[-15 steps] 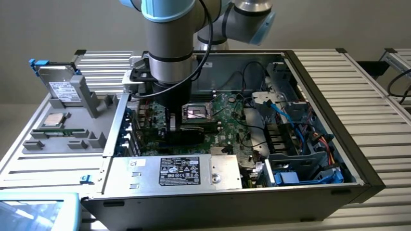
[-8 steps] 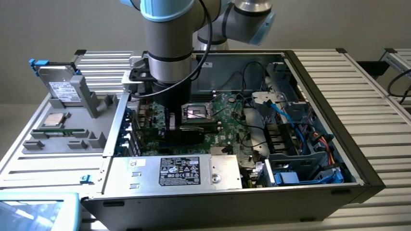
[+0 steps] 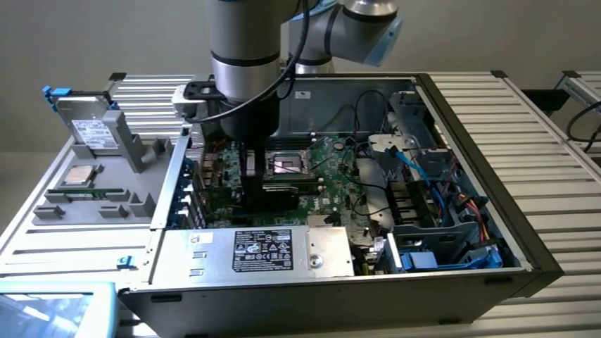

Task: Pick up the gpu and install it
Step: 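Insert the gpu into the slot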

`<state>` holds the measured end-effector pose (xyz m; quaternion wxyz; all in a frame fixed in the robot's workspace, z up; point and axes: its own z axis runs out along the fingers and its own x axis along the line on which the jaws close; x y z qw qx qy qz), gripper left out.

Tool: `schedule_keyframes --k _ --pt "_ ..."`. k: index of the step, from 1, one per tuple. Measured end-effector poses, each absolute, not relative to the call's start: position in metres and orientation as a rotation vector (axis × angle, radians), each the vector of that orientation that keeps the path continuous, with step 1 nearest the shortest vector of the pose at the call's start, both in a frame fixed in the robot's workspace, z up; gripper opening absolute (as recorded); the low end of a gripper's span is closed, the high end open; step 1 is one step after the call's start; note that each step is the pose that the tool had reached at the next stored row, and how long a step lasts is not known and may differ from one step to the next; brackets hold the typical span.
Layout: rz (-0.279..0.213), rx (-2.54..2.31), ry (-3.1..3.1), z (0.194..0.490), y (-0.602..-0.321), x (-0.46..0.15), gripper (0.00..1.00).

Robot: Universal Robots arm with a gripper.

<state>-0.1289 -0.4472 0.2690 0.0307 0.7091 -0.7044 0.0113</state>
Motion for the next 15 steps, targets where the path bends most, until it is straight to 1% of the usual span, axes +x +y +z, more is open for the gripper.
schedule_keyframes --k 8,15 --pt "0.036 2.185 -2.17 0.304 -0.447 -0.129 0.48" --pt "0.034 2.183 -2.168 0.304 -0.447 -0.129 0.48"
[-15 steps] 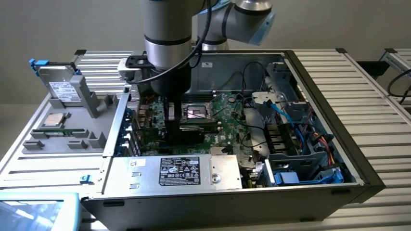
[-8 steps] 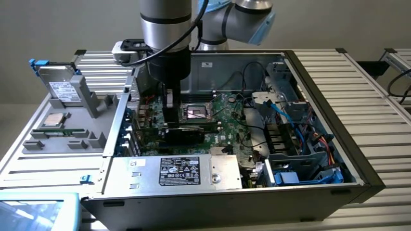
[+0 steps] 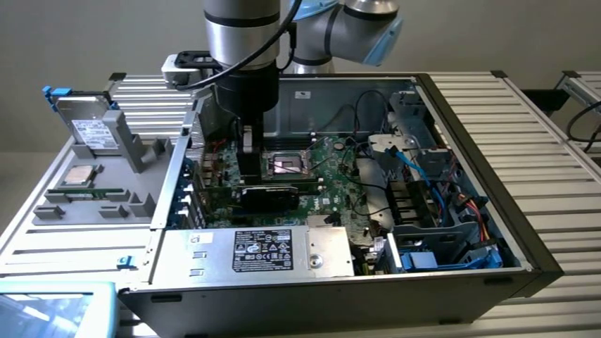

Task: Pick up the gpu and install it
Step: 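Press down on the gpu until it lock into place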

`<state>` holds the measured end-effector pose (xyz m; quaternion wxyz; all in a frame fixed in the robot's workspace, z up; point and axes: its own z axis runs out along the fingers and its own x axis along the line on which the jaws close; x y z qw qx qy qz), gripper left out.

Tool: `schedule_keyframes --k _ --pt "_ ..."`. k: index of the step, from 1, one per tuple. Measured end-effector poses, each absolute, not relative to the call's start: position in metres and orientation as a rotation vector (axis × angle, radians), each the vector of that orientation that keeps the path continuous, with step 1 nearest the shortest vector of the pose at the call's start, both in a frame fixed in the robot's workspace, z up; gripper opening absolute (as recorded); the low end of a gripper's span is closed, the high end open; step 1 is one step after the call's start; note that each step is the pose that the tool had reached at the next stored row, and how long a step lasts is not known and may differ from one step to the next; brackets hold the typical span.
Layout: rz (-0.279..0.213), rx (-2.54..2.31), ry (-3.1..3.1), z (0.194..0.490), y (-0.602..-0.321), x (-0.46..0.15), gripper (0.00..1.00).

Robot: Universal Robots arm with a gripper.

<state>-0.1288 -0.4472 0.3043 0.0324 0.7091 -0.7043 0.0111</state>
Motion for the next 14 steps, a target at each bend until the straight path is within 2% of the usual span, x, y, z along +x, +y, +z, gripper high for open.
schedule_keyframes --k 6,9,10,12,14 --pt "0.034 2.183 -2.168 0.3043 -0.4472 -0.1288 0.46" --pt "0.034 2.183 -2.168 0.3043 -0.4471 -0.1288 0.27" --pt "0.035 2.182 -2.167 0.3042 -0.447 -0.1288 0.27" --pt "0.044 2.178 -2.163 0.3037 -0.4458 -0.129 0.15" --pt "0.053 2.175 -2.161 0.3018 -0.4443 -0.1332 0.12"
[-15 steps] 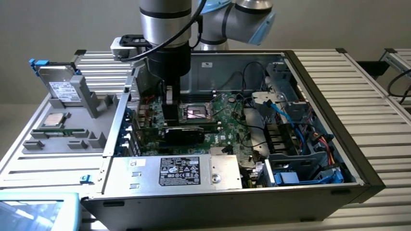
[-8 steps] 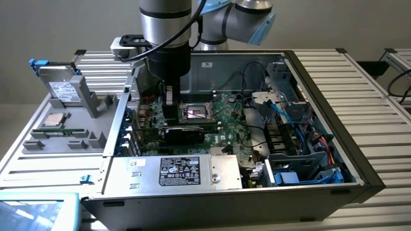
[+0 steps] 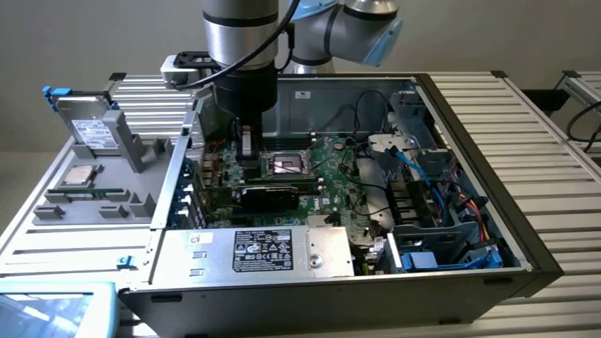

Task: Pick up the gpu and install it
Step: 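Press down on the gpu until it lock into place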

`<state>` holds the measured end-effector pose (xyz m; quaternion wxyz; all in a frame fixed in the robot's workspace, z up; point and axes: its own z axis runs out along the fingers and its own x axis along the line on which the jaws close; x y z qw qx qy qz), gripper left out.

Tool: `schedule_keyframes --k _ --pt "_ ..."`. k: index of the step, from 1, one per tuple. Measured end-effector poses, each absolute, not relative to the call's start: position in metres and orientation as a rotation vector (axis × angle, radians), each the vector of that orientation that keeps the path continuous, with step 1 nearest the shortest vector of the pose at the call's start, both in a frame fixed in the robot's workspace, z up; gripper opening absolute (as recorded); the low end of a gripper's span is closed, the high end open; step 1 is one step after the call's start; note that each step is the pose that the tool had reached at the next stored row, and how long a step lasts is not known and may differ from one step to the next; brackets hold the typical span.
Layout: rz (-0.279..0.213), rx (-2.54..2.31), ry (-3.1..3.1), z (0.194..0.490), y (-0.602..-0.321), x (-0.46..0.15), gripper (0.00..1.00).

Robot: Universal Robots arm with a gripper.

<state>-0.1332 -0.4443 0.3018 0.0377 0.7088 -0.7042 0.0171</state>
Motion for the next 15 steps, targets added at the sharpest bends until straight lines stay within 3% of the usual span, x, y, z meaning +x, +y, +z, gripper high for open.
schedule_keyframes --k 15 --pt "0.077 2.179 -2.166 0.28 -0.437 -0.143 0.12"
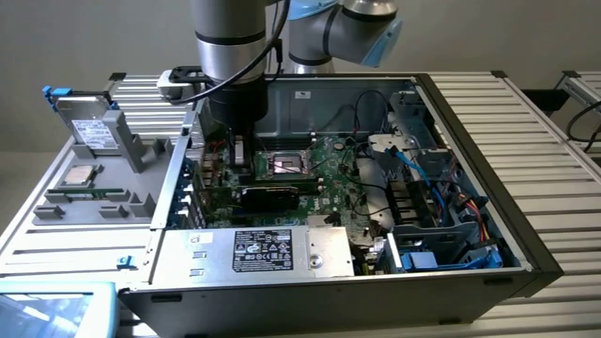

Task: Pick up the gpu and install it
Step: 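Press down on the gpu until it lock into place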

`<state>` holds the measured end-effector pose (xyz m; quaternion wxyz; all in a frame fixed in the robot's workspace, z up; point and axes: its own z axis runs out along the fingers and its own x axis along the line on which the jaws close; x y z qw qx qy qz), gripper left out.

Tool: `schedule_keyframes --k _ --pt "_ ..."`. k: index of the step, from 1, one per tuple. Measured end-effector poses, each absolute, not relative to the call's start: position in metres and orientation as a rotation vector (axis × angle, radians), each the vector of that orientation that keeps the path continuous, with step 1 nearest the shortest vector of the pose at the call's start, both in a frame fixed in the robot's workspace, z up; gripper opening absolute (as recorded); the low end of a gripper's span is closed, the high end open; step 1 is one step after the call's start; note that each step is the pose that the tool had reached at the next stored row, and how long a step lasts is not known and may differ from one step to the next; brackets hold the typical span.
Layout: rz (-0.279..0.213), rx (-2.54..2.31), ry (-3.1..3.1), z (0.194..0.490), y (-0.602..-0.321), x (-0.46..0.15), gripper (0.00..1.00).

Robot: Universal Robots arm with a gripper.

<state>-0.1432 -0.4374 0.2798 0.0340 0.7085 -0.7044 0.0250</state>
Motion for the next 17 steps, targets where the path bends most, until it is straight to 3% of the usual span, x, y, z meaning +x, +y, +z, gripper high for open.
schedule_keyframes --k 12,17 --pt "0.089 2.173 -2.16 0.262 -0.435 -0.143 0.12" --pt "0.084 2.17 -2.161 0.278 -0.435 -0.14 0.12"
